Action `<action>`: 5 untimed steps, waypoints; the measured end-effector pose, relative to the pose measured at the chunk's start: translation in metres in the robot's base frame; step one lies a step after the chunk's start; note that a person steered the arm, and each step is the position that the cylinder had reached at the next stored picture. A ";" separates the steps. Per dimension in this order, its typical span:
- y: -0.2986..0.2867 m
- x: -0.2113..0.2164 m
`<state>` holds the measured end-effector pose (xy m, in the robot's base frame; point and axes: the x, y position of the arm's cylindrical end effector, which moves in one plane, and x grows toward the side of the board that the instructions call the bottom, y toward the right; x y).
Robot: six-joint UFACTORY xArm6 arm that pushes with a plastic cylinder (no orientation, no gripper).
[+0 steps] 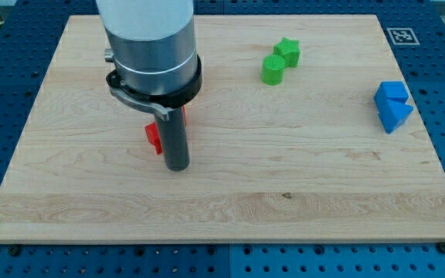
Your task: Slightly move the red star below the red circle
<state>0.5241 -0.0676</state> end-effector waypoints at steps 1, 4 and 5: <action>0.000 0.000; 0.018 -0.033; 0.050 -0.033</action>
